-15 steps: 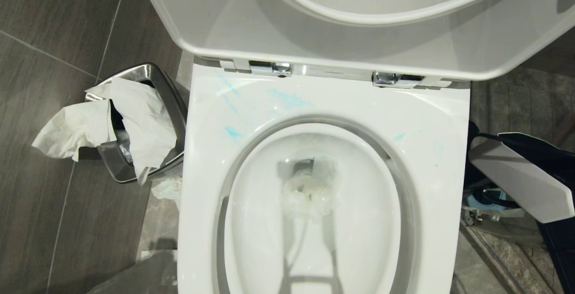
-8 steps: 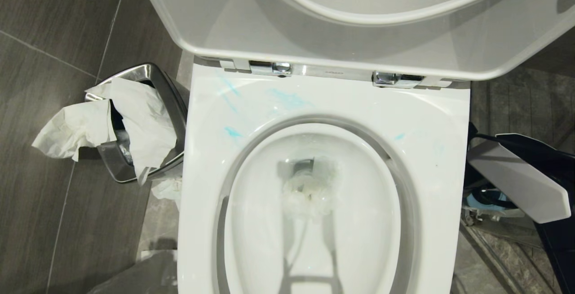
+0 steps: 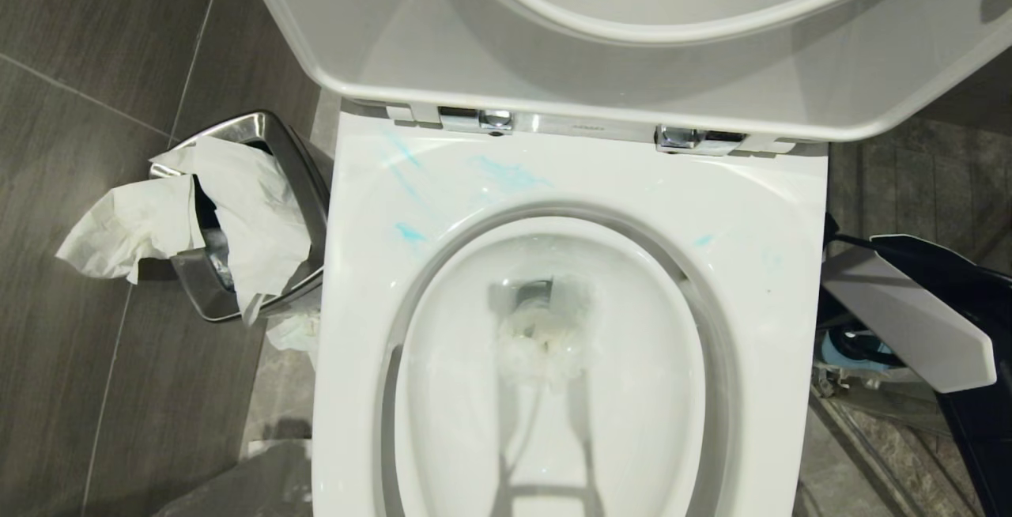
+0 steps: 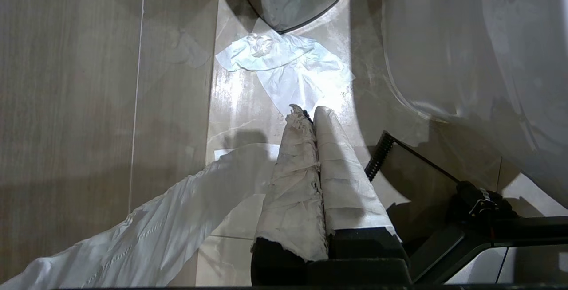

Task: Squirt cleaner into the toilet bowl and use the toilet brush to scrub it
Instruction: Pour in the cleaning agent

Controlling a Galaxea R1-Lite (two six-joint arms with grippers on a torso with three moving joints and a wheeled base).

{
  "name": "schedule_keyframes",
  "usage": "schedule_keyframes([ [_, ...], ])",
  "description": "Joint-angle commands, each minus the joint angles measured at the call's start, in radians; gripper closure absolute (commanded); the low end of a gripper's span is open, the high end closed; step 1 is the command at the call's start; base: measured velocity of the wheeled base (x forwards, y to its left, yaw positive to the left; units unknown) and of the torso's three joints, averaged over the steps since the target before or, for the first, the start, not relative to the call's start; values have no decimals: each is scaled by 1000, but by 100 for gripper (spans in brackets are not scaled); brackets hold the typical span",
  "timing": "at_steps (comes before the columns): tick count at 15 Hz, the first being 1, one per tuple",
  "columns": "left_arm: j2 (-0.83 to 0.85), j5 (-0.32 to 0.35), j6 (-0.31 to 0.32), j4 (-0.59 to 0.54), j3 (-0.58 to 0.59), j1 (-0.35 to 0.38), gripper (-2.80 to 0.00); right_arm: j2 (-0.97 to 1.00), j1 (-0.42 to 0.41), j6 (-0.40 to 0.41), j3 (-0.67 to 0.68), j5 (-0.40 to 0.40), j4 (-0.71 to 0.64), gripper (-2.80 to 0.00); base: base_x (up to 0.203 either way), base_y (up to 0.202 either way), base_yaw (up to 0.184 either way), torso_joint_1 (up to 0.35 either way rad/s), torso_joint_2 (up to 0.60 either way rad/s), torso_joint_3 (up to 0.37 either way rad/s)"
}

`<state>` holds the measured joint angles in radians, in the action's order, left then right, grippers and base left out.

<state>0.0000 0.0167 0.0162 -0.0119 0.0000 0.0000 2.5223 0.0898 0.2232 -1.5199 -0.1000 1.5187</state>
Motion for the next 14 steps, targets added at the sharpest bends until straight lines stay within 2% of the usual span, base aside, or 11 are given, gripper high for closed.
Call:
schedule_keyframes([
  [1,0,0,1,0,0,0,0,1,-6,-1,-17,-4,11,0,0,0,0,0,0,0],
  [4,0,0,1,0,0,1,0,4,-16,-4,-46,-17,11,0,0,0,0,0,0,0],
  [7,0,0,1,0,0,0,0,3,-22,2,-27,-65,11,0,0,0,0,0,0,0],
  [11,0,0,1,0,0,2,0,-53,-50,-13,40,-81,11,0,0,0,0,0,0,0],
  [14,1,0,1,0,0,1,0,-137,-60,-14,139,-85,11,0,0,0,0,0,0,0],
])
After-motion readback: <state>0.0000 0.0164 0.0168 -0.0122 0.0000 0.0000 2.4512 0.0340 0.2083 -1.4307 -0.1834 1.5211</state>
